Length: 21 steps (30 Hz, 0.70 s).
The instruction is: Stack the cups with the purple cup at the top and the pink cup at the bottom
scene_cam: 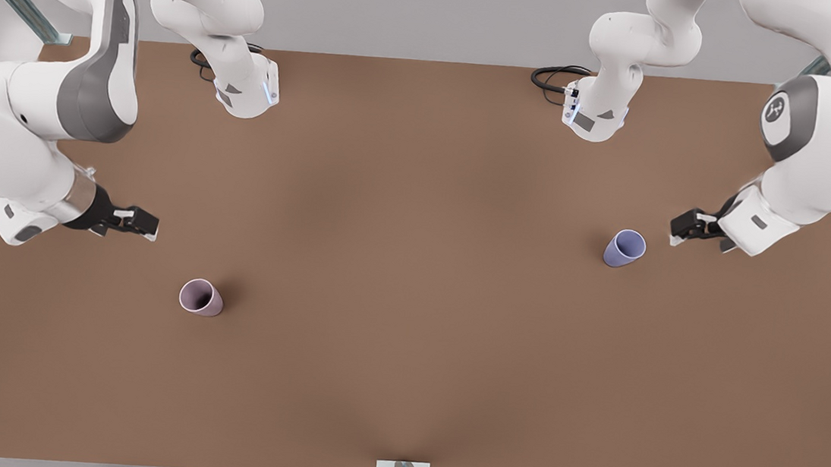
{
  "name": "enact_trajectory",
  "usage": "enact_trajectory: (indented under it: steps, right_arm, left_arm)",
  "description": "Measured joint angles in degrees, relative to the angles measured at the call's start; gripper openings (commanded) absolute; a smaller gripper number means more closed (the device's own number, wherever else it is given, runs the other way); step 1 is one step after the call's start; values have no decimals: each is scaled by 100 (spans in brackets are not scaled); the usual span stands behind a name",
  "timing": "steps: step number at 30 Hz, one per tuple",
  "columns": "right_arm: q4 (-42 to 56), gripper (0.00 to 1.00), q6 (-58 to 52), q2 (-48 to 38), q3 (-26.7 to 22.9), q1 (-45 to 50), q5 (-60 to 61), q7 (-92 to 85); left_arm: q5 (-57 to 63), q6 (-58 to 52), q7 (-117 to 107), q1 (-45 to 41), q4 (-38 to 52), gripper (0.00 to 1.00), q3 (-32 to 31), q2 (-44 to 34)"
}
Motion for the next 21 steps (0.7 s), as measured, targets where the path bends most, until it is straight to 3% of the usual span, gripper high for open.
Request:
enact_trajectory:
  steps: [4, 10, 14, 21]
  right_arm:
    - [61, 100, 96, 94, -1, -3, -8, 37]
    - [98, 100, 497, 1014, 11, 5, -91, -20]
    - [-699, 100, 1240, 1214, 16, 8, -156, -141]
    - [-1032, 100, 1981, 1398, 5, -106, -175, -350]
  left_arm:
    - [-3, 34, 5, -11, 6, 100, 24, 43]
    - [6, -148, 11, 0, -20, 100, 48, 103]
    - [8, -279, 23, -2, -23, 100, 51, 107]
    - [8, -386, 44, -4, -25, 100, 51, 114]
